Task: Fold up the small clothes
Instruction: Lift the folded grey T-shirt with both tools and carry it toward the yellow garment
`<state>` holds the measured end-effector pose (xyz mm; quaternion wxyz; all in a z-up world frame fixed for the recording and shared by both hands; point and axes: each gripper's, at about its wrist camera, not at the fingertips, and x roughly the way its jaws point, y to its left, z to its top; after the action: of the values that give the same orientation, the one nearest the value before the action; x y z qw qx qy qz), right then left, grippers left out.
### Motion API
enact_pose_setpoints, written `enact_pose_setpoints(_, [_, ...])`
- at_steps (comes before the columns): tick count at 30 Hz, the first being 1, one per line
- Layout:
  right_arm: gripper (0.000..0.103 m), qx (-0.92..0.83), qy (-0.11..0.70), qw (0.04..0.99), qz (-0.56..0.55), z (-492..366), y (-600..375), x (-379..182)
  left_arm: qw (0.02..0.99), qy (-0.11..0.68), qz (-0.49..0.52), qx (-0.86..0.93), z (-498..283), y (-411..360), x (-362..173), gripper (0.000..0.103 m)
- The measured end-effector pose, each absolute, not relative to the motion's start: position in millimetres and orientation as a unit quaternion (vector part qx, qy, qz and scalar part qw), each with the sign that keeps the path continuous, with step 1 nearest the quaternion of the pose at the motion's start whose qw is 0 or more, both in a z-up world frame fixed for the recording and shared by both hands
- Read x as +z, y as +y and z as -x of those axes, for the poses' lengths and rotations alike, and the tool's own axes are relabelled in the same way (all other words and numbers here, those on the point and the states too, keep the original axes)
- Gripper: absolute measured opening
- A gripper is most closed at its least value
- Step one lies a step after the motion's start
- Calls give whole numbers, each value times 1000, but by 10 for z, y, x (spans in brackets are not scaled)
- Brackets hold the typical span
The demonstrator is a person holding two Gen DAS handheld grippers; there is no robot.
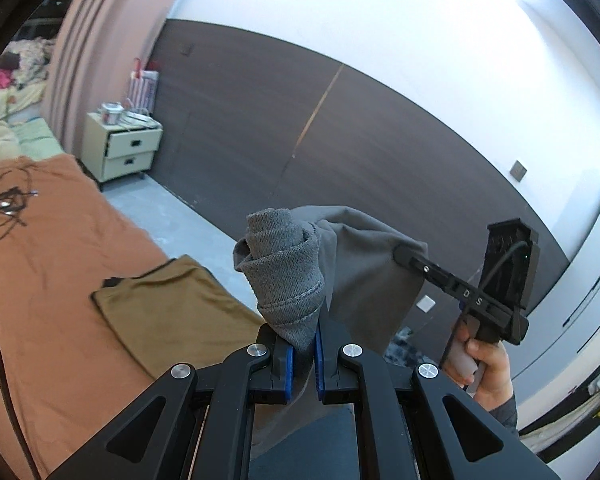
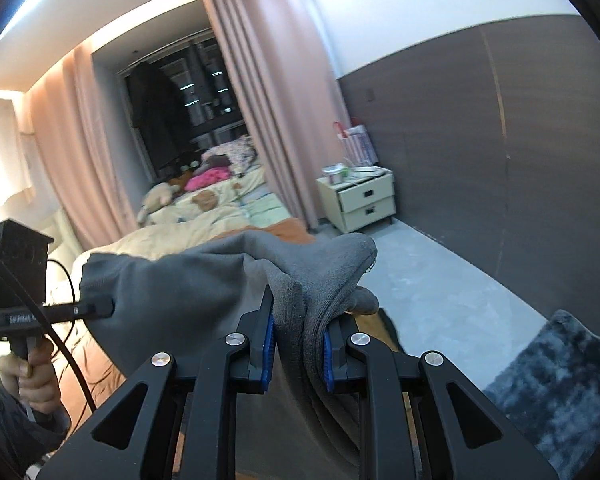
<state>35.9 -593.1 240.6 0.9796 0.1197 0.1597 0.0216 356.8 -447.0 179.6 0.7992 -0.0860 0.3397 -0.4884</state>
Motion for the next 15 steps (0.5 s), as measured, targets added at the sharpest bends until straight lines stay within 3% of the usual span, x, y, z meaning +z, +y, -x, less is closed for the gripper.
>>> enact_pose_setpoints(15, [15, -1, 215, 967, -136, -1386, -5246, 2047, 780, 409, 106, -462, -4886, -4610, 757, 8])
